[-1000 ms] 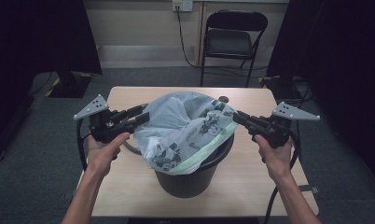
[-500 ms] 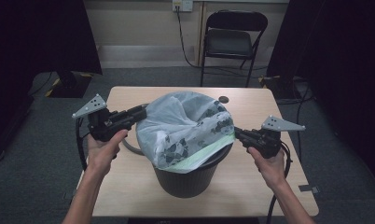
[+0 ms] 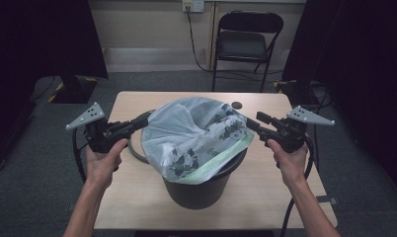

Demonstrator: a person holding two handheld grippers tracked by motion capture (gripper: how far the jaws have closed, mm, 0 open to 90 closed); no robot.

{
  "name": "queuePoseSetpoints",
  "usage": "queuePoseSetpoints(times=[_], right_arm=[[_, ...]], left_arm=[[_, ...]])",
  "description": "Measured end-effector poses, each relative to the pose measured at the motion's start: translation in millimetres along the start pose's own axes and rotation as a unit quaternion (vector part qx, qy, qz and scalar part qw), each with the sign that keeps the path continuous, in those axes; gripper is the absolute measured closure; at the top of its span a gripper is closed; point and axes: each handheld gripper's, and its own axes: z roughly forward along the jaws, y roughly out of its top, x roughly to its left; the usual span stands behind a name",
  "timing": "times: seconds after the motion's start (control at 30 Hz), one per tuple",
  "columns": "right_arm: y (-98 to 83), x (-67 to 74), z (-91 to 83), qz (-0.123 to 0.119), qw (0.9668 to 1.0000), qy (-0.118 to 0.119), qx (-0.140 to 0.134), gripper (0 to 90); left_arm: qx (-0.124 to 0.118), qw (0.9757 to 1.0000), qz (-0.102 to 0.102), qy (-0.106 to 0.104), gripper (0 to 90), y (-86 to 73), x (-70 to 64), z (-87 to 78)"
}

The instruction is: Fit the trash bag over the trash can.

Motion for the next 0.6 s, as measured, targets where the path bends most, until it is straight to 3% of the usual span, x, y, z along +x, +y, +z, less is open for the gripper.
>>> queuePoseSetpoints(times=[0.13, 0.27, 0.33, 0.5, 0.53, 0.6], right_arm=[[6.9, 3.4, 1.9, -0.001, 1.0, -0.001, -0.008, 44.7], [13.0, 8.2, 7.3, -0.008, 0.9999, 0.002, -0.009, 43.9], [15.6, 9.7, 8.6, -0.007, 0.9999, 0.004, -0.012, 43.4], [19.3, 12.9, 8.2, -0.004, 0.9997, 0.012, -0.021, 42.7], [19.5, 13.7, 7.8, -0.005, 0.9997, 0.014, -0.022, 42.3], [19.7, 14.5, 7.1, -0.003, 0.9996, 0.018, -0.022, 42.0]], left_arm=[[0.015, 0.9998, 0.01, 0.002, 90.0, -3.9, -5.9, -8.8], [0.01, 0.9998, 0.005, -0.019, 90.0, -3.1, -9.3, -15.3], [0.009, 0.9999, 0.008, -0.008, 88.6, 0.6, -9.3, -14.5], [0.006, 0.9999, -0.005, 0.01, 65.5, 11.9, -1.5, 8.1], [0.009, 0.9999, -0.009, 0.005, 62.4, 13.5, 0.9, 15.4], [0.016, 0.9997, -0.007, 0.016, 60.3, 14.8, 2.8, 24.0]])
